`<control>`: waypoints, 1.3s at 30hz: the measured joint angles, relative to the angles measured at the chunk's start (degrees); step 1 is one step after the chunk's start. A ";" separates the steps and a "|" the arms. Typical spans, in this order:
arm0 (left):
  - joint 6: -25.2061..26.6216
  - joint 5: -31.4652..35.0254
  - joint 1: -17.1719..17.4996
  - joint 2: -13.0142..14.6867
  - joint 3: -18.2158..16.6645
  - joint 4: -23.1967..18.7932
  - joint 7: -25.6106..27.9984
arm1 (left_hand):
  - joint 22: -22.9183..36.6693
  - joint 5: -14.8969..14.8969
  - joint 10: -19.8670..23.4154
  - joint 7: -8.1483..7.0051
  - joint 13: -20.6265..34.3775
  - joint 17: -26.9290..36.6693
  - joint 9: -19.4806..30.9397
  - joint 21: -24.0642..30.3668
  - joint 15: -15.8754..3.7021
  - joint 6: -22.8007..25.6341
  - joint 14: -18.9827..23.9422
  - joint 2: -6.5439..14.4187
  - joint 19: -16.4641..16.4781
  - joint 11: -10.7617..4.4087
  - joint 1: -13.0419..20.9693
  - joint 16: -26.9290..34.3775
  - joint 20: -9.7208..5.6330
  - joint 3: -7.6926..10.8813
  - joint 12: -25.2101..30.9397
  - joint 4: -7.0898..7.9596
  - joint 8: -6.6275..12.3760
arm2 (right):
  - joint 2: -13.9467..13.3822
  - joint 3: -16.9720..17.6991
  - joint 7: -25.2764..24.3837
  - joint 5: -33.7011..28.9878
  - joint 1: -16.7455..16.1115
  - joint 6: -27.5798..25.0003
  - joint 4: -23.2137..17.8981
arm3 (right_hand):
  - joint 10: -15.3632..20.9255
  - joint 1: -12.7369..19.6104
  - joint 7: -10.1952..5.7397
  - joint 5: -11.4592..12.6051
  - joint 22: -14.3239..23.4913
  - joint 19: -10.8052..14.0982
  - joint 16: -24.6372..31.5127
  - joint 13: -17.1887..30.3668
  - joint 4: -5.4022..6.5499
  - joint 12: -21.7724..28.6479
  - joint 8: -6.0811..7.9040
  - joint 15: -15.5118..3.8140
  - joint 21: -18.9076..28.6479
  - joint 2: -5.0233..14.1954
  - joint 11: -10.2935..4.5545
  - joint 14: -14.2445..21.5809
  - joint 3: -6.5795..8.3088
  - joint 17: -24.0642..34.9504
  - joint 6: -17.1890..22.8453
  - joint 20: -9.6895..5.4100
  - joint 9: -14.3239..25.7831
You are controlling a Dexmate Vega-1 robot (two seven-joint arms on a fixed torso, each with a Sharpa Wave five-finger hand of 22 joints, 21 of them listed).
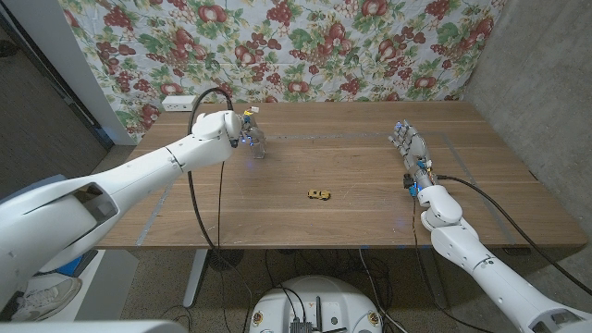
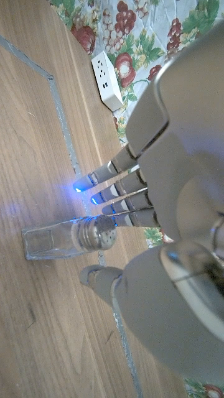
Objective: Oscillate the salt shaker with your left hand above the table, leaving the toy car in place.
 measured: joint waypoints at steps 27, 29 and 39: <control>-15.88 -12.07 18.52 1.33 -18.04 -7.24 28.76 | -0.17 -0.22 -17.37 -2.38 -1.89 -1.41 -1.59 -12.09 2.06 -16.29 -20.81 4.56 -12.71 -1.05 -10.52 -0.44 1.37 -1.33 0.28 1.28 -0.23 | -0.69 0.05 -0.16 0.05 -0.62 -0.86 -1.43 | 0.22 0.00 0.00 0.00 0.00 -0.01 0.00 0.00 -0.25 0.00 0.00 0.00 0.00 0.00 0.22 0.00 -0.25 0.08 0.00 -0.01 0.00; -18.11 -13.76 20.34 1.22 -19.83 -7.17 30.32 | -0.17 -0.24 -17.97 -2.29 -1.89 -1.41 -1.60 -12.28 1.79 -16.56 -21.28 5.01 -12.74 -1.24 -10.96 -0.44 1.33 -1.33 0.28 1.28 -0.23 | -0.80 0.02 -0.15 0.00 -0.63 -1.10 -1.56 | 0.22 0.00 0.00 0.00 0.00 0.00 0.00 0.00 -0.24 0.00 0.00 0.00 0.00 0.00 0.22 0.00 -0.25 0.15 -0.01 -0.01 0.00; -28.62 -20.35 25.02 0.84 -24.46 -5.51 34.00 | -0.16 -0.76 -19.82 -2.28 -2.24 -1.40 -1.85 -13.77 0.69 -19.23 -21.61 5.29 -11.45 -1.44 -15.56 -0.16 -0.50 -2.18 0.61 2.01 -0.23 | -1.17 -0.13 0.12 -0.02 -0.57 -2.00 -2.21 | 0.21 0.01 0.01 0.00 0.00 -0.01 0.00 0.00 -0.24 0.00 0.00 0.00 0.00 0.00 0.21 0.00 -0.24 -0.02 -0.01 -0.01 0.00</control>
